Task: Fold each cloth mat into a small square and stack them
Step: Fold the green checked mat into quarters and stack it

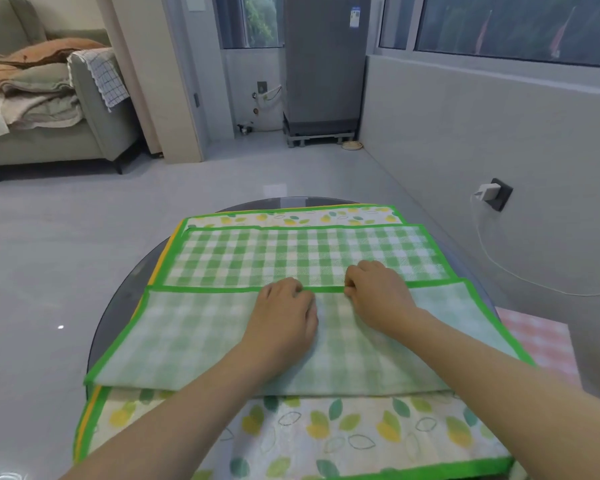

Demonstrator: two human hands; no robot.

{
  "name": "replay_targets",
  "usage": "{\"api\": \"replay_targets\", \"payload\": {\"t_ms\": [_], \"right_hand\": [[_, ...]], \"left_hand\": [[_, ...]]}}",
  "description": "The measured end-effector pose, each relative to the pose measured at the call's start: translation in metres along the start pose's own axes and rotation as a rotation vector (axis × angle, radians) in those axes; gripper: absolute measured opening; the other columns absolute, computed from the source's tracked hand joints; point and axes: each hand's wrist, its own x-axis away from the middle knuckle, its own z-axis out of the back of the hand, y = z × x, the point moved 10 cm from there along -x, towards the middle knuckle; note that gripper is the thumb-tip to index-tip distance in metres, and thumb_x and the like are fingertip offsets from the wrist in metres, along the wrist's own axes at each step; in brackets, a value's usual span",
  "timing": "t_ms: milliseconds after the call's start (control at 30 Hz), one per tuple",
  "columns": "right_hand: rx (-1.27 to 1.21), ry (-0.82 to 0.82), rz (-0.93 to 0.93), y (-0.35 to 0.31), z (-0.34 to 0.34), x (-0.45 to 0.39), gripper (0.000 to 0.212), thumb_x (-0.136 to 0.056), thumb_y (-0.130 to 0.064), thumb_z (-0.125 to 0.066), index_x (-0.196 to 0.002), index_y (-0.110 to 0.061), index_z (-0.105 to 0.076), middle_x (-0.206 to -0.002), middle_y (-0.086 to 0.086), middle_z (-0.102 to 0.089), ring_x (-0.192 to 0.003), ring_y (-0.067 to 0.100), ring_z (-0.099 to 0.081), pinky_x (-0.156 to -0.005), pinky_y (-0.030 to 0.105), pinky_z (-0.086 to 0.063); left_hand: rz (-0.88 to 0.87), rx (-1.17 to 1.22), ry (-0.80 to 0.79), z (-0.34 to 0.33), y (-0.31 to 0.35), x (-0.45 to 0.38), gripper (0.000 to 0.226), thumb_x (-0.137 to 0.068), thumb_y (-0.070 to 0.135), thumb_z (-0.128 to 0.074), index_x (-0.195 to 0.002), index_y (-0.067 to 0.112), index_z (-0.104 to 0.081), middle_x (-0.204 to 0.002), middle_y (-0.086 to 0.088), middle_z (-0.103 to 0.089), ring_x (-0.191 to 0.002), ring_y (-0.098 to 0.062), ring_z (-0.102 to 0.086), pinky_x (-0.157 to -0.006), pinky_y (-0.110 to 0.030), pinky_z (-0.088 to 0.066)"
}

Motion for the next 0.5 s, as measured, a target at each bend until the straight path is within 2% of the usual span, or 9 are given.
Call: {"api": "replay_targets", "payload": {"t_ms": [67,100,167,300,400,433,500], "right_hand": [[-0.001,0.002,-0.002,0.000,-0.001,0.001,0.017,-0.097,-0.023,-0.041,-0.103,-0.014,-0.053,-0.105,0.002,-0.055,-0.097,0.021,-0.048,-0.075,0.029,-0.035],[0.007,0.003,0.001,-0.001,-0.001,0.001,0.017,-0.097,-0.023,-0.040,-0.103,-0.013,-0.053,-0.105,0.003,-0.055,-0.097,0.022,-0.048,-0.076,0.030,-0.036],[0.025,0.010,0.003,-0.002,-0.001,0.002,0.017,-0.097,-0.022,-0.040,-0.104,-0.013,-0.052,-0.104,0.003,-0.055,-0.097,0.022,-0.048,-0.075,0.030,-0.035],[0.068,0.061,-0.020,-0.002,-0.002,0.006,0.015,-0.092,-0.012,-0.043,-0.104,-0.015,-0.052,-0.103,0.002,-0.055,-0.099,0.023,-0.049,-0.081,0.030,-0.032],[0.008,0.155,0.026,-0.019,-0.001,0.017,0.030,-0.088,-0.010,-0.044,-0.115,-0.012,-0.056,-0.114,0.005,-0.058,-0.113,0.027,-0.048,-0.101,0.032,-0.021],[-0.038,0.131,0.037,-0.026,-0.004,0.023,0.036,-0.090,-0.017,-0.037,-0.121,-0.011,-0.055,-0.122,0.006,-0.057,-0.121,0.027,-0.044,-0.108,0.033,-0.013],[-0.098,-0.013,0.039,-0.037,-0.018,0.038,0.069,-0.084,-0.039,-0.005,-0.139,-0.014,-0.039,-0.146,0.004,-0.038,-0.139,0.020,-0.025,-0.116,0.033,0.000]], "left_hand": [[0.069,0.008,-0.128,-0.014,-0.003,0.013,0.050,-0.095,0.034,-0.020,-0.140,0.019,-0.039,-0.152,-0.005,-0.025,-0.145,-0.021,-0.011,-0.117,-0.036,-0.006],[0.099,0.026,-0.198,-0.021,-0.005,0.019,0.051,-0.097,0.033,-0.022,-0.147,0.021,-0.026,-0.158,-0.004,-0.010,-0.146,-0.020,0.004,-0.118,-0.039,0.002],[0.119,0.040,-0.273,-0.030,-0.006,0.028,0.056,-0.098,0.036,-0.022,-0.151,0.026,-0.007,-0.159,-0.002,0.008,-0.144,-0.018,0.017,-0.117,-0.043,0.010],[0.121,0.027,-0.259,-0.035,-0.009,0.031,0.056,-0.098,0.038,-0.019,-0.150,0.030,0.001,-0.158,0.000,0.012,-0.144,-0.014,0.018,-0.117,-0.041,0.013],[0.116,0.004,-0.247,-0.034,-0.009,0.031,0.054,-0.099,0.036,-0.016,-0.150,0.031,0.001,-0.158,0.001,0.011,-0.144,-0.013,0.018,-0.117,-0.041,0.012],[0.115,-0.001,-0.245,-0.033,-0.009,0.031,0.054,-0.099,0.035,-0.016,-0.150,0.031,0.001,-0.159,0.001,0.011,-0.144,-0.013,0.017,-0.117,-0.041,0.012],[0.115,-0.006,-0.243,-0.033,-0.009,0.031,0.053,-0.099,0.035,-0.015,-0.150,0.030,0.001,-0.159,0.001,0.011,-0.144,-0.012,0.017,-0.118,-0.041,0.011]]}}
